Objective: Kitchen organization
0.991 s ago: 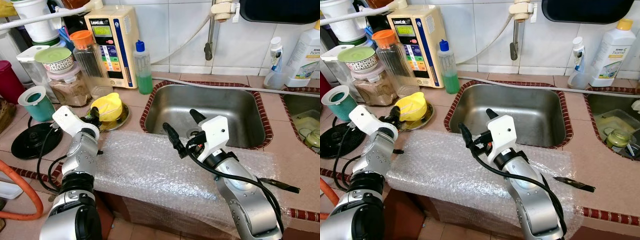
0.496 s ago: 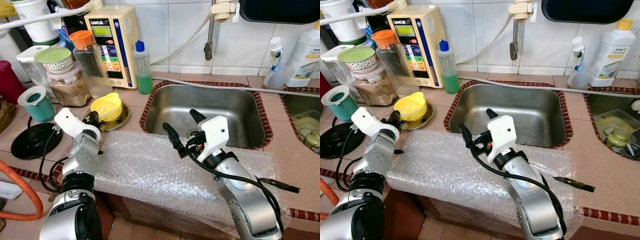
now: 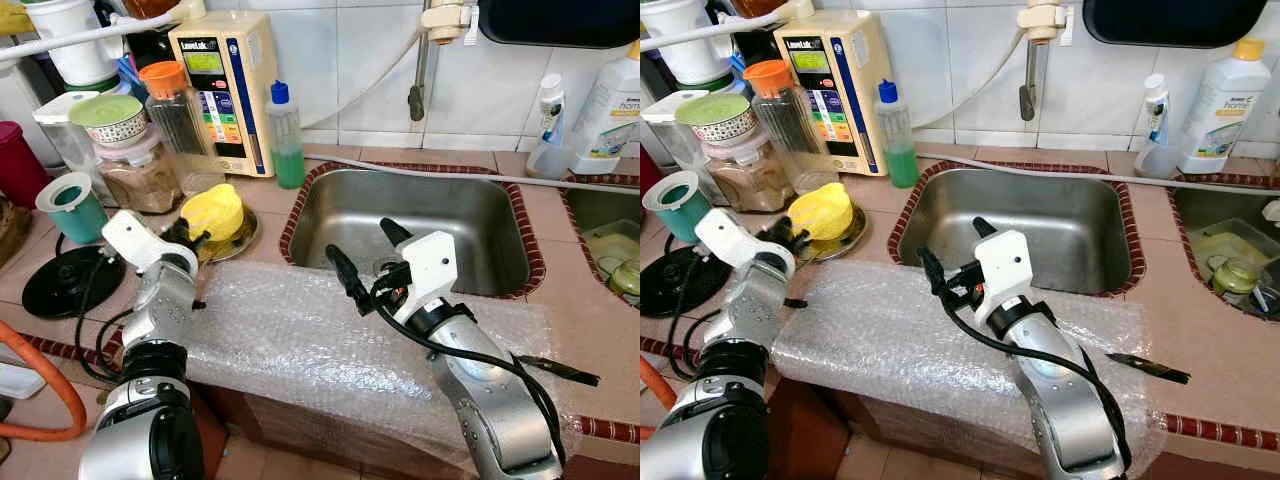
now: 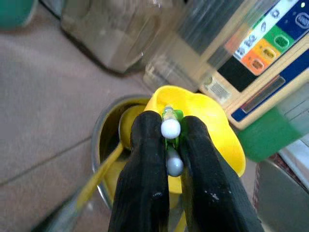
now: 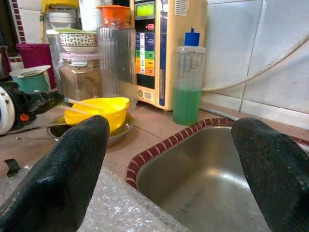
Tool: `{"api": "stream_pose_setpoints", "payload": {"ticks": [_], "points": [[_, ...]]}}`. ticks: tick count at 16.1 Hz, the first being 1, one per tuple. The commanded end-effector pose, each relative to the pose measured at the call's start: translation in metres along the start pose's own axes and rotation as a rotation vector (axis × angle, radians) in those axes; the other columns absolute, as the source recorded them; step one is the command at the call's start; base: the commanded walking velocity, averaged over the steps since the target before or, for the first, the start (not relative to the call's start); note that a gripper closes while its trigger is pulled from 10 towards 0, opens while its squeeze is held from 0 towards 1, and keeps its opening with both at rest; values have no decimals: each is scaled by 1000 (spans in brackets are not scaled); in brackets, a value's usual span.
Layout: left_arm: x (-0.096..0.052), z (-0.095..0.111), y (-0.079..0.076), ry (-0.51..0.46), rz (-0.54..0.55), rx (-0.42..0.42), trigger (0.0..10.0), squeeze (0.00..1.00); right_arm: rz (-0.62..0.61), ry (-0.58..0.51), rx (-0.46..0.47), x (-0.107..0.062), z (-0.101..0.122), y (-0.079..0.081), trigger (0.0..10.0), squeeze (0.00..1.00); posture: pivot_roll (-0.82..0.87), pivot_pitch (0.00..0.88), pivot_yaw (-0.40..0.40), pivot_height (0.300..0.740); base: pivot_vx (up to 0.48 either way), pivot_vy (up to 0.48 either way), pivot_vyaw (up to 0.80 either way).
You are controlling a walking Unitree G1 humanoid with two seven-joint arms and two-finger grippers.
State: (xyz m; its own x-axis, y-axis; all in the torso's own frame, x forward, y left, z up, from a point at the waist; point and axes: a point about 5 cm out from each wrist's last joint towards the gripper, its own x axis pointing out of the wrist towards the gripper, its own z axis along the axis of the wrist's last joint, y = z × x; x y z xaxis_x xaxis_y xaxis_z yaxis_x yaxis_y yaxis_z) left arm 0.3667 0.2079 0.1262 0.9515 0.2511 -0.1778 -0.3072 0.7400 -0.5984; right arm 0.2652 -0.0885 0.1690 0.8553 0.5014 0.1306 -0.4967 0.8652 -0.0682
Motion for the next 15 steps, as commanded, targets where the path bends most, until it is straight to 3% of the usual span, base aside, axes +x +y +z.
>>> {"api": "stream_pose_setpoints", "payload": {"ticks": [1, 2, 9, 11, 12, 15], "points": [[1, 20, -4, -85, -15, 55, 0, 0, 5, -11, -3, 3, 2, 2, 10000, 0, 51, 0, 125, 740, 0, 0, 0], [-1, 30, -12, -158, -62, 121, 0, 0, -1, -12, -4, 3, 2, 1, 10000, 0, 52, 0, 126, 740, 0, 0, 0], [-4, 46, -29, -236, -168, 205, 0, 0, -22, -17, -5, 5, 1, -1, 10000, 0, 60, 0, 129, 740, 0, 0, 0], [-8, 47, -46, -216, -326, 238, 0, 0, -31, -19, -8, 6, 1, -2, 10000, 0, 61, 0, 129, 740, 0, 0, 0], [-12, 47, -59, -205, -464, 301, 0, 0, -39, -20, -12, 6, 1, -4, 10000, 0, 61, 0, 127, 740, 0, 0, 0], [-17, 54, -75, -145, -623, 278, 0, 0, -58, -15, -30, 6, 0, -9, 10000, 0, 61, 0, 125, 740, 0, 0, 0]]}}
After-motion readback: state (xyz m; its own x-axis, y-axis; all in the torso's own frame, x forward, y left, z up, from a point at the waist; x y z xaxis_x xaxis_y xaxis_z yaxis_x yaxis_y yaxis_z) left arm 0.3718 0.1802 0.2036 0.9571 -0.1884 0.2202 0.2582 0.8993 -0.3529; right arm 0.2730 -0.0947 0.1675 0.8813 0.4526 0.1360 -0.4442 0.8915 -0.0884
